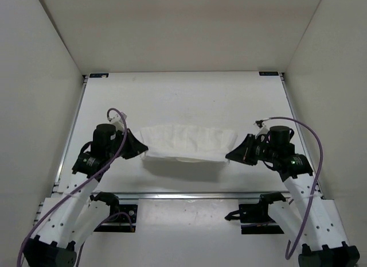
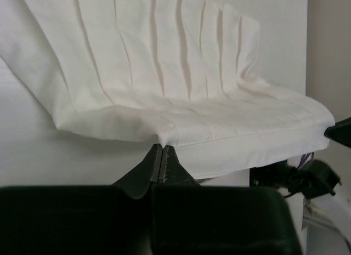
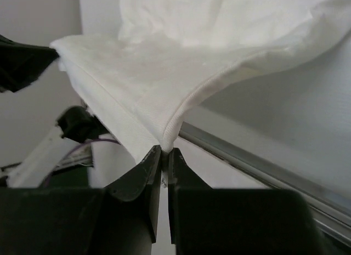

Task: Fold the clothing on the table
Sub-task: Fold the skirt

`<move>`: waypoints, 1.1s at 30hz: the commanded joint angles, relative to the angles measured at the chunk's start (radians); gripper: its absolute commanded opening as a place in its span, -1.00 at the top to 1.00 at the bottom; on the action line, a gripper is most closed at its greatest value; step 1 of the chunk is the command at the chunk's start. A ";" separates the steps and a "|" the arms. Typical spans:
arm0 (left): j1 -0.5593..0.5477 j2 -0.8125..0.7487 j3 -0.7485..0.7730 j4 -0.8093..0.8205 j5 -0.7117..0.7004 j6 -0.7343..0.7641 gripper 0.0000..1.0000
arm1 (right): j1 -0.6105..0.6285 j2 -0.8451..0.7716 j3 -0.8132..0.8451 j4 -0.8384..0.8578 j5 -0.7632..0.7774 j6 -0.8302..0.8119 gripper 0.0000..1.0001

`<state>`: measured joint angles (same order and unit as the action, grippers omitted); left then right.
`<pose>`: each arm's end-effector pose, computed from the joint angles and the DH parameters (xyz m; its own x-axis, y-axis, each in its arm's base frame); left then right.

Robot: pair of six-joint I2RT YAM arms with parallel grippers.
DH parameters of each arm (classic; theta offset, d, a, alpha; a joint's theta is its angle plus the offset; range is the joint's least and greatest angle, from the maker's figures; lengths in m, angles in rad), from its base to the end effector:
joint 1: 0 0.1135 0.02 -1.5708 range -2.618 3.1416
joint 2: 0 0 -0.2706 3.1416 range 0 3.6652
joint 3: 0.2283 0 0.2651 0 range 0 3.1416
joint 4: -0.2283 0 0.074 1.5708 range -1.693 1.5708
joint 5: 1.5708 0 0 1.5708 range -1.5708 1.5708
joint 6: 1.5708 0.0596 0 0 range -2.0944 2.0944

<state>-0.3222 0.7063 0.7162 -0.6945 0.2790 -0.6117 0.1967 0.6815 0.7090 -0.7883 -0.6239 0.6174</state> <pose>0.1593 -0.0705 0.2687 -0.7821 -0.3209 -0.5342 0.0704 0.8062 -0.5874 0.1452 0.0644 0.2667 -0.8834 0.3031 -0.3574 -0.0762 0.6596 0.7478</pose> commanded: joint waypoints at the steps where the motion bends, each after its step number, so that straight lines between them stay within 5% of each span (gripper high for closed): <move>1: 0.103 0.090 0.022 0.184 -0.057 -0.014 1.00 | -0.133 0.090 -0.026 0.262 -0.085 0.089 1.00; 5: 0.167 0.303 0.034 0.396 -0.037 -0.080 1.00 | -0.219 0.244 -0.177 0.775 -0.113 0.361 1.00; 10: 0.216 0.655 0.147 0.515 -0.018 -0.085 0.94 | -0.203 0.588 0.062 0.859 0.010 0.268 0.94; 12: 0.239 0.738 0.172 0.588 0.012 -0.105 0.26 | -0.201 0.749 0.179 0.873 0.029 0.196 0.63; 14: 0.267 0.791 0.193 0.720 0.011 -0.143 -0.14 | -0.212 0.850 0.307 0.884 0.030 0.145 0.23; 16: 0.296 0.832 0.219 0.753 0.066 -0.168 -0.39 | -0.223 0.940 0.410 0.791 0.018 0.090 0.09; 19: 0.276 0.799 0.220 0.704 0.078 -0.123 -0.42 | -0.215 0.859 0.414 0.618 0.165 0.050 -0.04; 23: 0.239 0.669 0.071 0.638 0.063 -0.080 -0.44 | -0.204 0.683 0.160 0.616 0.288 0.070 -0.17; 33: 0.158 0.449 -0.205 0.541 -0.098 -0.020 -0.48 | -0.160 0.613 -0.115 0.644 0.268 0.064 -0.25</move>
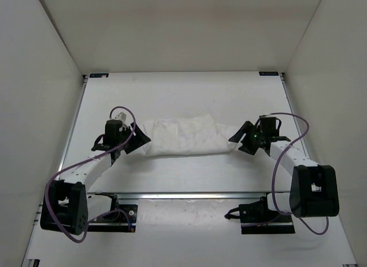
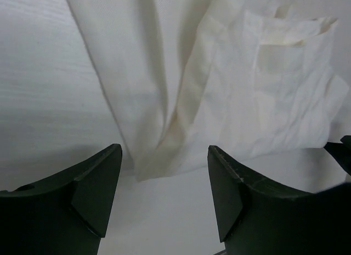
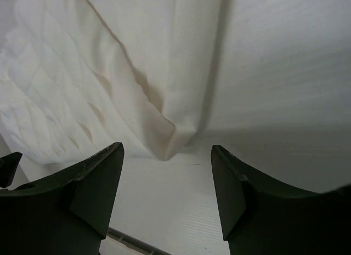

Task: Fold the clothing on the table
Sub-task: Fold the skirt

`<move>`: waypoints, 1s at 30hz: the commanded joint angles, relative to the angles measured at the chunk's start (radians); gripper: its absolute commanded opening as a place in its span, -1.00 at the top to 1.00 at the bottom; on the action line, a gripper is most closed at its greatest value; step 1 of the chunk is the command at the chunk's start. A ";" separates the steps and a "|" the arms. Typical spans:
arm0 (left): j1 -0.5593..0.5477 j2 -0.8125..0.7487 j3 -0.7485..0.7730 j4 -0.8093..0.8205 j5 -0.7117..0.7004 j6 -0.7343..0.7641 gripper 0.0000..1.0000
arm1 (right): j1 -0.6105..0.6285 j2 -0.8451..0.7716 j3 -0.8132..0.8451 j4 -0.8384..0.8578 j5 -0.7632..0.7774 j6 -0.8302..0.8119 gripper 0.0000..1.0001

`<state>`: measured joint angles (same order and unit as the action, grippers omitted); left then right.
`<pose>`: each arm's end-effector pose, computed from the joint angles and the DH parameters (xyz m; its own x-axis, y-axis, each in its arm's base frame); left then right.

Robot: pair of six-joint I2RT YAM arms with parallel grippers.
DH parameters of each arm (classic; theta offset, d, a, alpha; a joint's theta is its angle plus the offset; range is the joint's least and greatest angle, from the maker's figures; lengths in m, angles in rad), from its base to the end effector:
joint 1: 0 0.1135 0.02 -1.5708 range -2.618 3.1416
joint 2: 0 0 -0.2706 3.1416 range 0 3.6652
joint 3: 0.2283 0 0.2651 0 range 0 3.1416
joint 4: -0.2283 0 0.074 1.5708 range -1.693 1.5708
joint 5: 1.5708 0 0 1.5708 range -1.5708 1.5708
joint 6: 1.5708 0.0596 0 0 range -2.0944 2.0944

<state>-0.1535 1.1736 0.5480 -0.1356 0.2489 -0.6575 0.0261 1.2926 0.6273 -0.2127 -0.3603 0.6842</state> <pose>0.2499 -0.0535 0.1696 -0.7378 -0.4852 -0.4692 -0.1598 0.8010 -0.5770 0.2681 0.0280 0.1616 -0.7538 0.5720 -0.3235 0.2928 0.7331 0.6139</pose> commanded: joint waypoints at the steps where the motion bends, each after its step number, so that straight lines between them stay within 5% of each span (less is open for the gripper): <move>1: -0.012 0.000 -0.049 -0.012 -0.056 0.029 -0.49 | 0.024 0.023 -0.037 0.091 -0.002 0.001 -0.24; 11: -0.106 0.145 -0.071 0.057 -0.097 0.022 -0.50 | 0.124 0.210 0.055 0.096 0.038 -0.006 -0.18; 13: -0.119 0.175 -0.060 0.071 -0.112 0.022 -0.37 | 0.132 0.209 0.054 0.087 0.052 -0.014 0.21; 15: -0.130 0.207 -0.050 0.093 -0.117 0.024 -0.07 | 0.111 0.198 0.026 0.090 0.044 -0.009 0.99; 16: -0.132 0.230 -0.045 0.103 -0.119 0.024 0.34 | 0.089 0.179 0.006 0.105 0.038 -0.005 1.00; 19: -0.146 0.281 -0.040 0.157 -0.105 0.015 1.00 | 0.045 0.127 -0.020 0.107 0.040 -0.014 0.99; 26: -0.234 0.351 -0.010 0.241 -0.071 -0.045 1.00 | 0.024 0.082 0.138 -0.077 0.086 -0.182 1.00; 30: -0.248 0.402 -0.006 0.303 -0.050 -0.082 1.00 | 0.138 0.134 0.355 -0.171 0.075 -0.250 1.00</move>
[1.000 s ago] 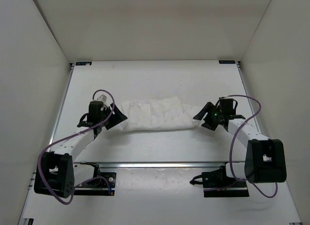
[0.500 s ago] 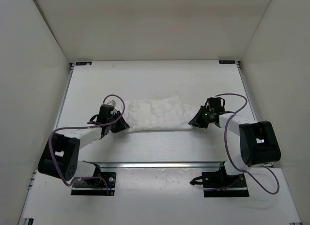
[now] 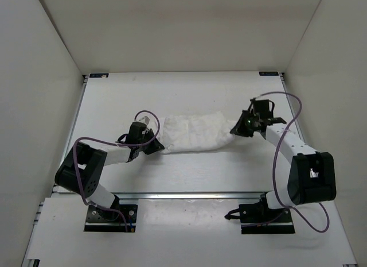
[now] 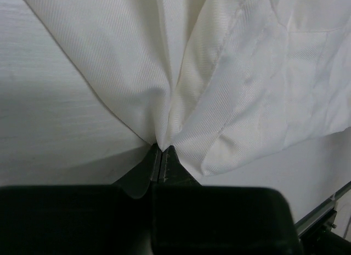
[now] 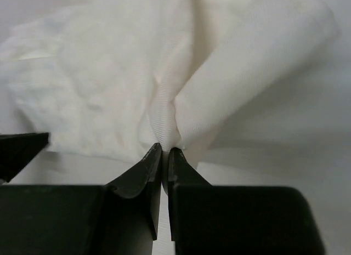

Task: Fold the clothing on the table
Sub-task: Fold the skirt

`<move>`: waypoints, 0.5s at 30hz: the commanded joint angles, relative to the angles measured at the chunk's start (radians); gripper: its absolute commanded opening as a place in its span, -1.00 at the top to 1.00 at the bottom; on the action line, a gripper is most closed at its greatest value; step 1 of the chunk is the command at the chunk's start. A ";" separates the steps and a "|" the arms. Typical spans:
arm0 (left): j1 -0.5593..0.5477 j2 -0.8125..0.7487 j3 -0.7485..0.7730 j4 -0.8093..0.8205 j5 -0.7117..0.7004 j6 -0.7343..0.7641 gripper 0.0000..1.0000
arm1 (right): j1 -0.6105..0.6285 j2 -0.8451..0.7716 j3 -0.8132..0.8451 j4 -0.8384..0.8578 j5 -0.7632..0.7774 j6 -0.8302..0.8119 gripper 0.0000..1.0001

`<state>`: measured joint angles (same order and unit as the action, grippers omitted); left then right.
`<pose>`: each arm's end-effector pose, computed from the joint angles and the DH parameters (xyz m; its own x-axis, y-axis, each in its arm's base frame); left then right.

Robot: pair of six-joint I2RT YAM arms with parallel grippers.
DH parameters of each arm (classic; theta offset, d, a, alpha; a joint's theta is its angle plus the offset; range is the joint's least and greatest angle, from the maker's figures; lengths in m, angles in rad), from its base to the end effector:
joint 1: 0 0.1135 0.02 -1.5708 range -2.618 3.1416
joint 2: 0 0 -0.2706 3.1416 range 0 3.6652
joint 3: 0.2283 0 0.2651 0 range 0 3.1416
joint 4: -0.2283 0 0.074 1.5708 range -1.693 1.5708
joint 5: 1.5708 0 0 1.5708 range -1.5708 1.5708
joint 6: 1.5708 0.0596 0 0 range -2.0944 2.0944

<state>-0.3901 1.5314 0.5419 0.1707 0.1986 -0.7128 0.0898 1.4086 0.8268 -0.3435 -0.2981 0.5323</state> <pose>0.2653 -0.1218 0.1043 -0.8363 -0.3493 -0.4226 -0.0654 0.8288 -0.5557 0.3010 0.0447 0.1842 -0.8183 0.4134 -0.3993 0.1783 0.8430 0.5075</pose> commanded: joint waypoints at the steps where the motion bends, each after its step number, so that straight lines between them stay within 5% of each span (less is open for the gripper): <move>1: -0.009 0.056 -0.005 0.021 0.005 -0.030 1.00 | 0.120 0.026 0.220 -0.052 0.005 -0.100 1.00; 7: 0.000 0.090 -0.017 0.084 0.032 -0.066 1.00 | 0.365 0.184 0.484 -0.046 -0.010 -0.086 0.99; 15: 0.026 0.073 -0.028 0.099 0.039 -0.065 1.00 | 0.567 0.384 0.521 0.124 -0.113 0.020 0.99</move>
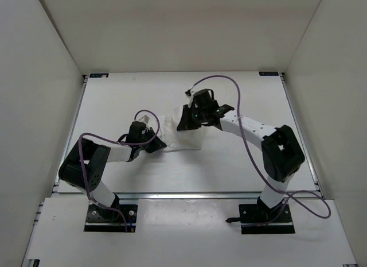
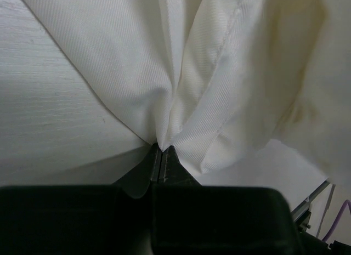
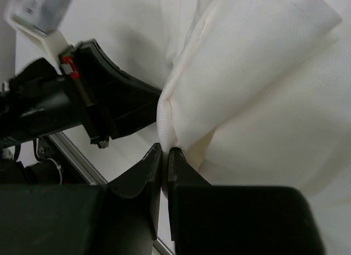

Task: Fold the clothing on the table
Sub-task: Fold the skirt

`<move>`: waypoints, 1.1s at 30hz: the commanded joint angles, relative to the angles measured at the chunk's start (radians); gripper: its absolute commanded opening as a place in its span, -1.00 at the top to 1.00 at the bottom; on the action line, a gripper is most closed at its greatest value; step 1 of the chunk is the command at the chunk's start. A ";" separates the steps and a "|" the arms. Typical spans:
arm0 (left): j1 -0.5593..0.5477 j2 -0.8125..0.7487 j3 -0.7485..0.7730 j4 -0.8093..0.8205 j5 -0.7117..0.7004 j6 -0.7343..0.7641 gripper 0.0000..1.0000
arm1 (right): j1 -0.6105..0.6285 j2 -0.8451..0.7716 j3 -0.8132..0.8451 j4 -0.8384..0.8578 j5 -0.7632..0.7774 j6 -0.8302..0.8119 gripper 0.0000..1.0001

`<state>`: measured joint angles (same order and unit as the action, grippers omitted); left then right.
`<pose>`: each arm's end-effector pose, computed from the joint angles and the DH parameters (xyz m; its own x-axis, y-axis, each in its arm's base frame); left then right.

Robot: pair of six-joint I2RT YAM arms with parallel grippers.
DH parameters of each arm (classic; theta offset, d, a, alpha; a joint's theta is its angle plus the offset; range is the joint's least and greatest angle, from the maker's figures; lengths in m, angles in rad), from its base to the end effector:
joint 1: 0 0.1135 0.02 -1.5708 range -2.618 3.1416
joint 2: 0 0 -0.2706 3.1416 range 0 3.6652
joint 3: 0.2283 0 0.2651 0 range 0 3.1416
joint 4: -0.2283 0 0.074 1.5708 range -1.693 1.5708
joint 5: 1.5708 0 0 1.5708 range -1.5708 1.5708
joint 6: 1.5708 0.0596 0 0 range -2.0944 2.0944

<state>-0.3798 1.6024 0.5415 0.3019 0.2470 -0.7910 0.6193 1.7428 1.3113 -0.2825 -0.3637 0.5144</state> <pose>0.2756 -0.1257 0.0972 -0.8222 -0.4142 -0.3905 -0.0859 0.7684 -0.6342 0.3329 0.2634 0.2417 -0.8389 -0.0333 -0.5433 -0.4005 0.7137 0.5746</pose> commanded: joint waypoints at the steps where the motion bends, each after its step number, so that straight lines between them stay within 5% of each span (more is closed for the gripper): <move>1: 0.018 0.001 -0.032 -0.033 -0.002 0.012 1.00 | 0.048 0.081 0.042 0.059 -0.055 0.036 1.00; 10: 0.033 -0.013 -0.061 -0.007 0.017 -0.005 0.95 | 0.128 0.277 0.184 0.052 -0.129 0.052 0.99; 13: 0.053 -0.036 -0.095 0.015 0.037 -0.019 0.54 | 0.128 0.316 0.232 0.043 -0.164 0.038 0.53; 17: 0.079 -0.087 -0.133 0.042 0.074 -0.050 -0.03 | 0.129 0.227 0.238 0.026 -0.190 0.012 0.21; 22: 0.119 -0.217 -0.167 0.023 0.095 -0.105 -0.15 | 0.103 -0.017 0.096 0.081 -0.150 0.024 0.06; 27: 0.147 -0.364 -0.187 -0.089 0.089 -0.088 -0.29 | -0.004 -0.281 -0.122 0.144 -0.179 0.073 0.08; 30: 0.188 -0.487 -0.186 -0.174 0.168 -0.047 -0.34 | -0.079 -0.397 -0.217 0.148 -0.204 0.082 0.53; 33: 0.203 -0.530 -0.041 -0.448 0.201 0.114 -0.44 | -0.154 -0.504 -0.292 0.123 -0.201 0.066 0.55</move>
<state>-0.1860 1.1198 0.3847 0.0978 0.3836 -0.8082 0.5121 1.2961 1.0893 -0.1547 -0.5526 0.5838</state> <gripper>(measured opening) 0.711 0.225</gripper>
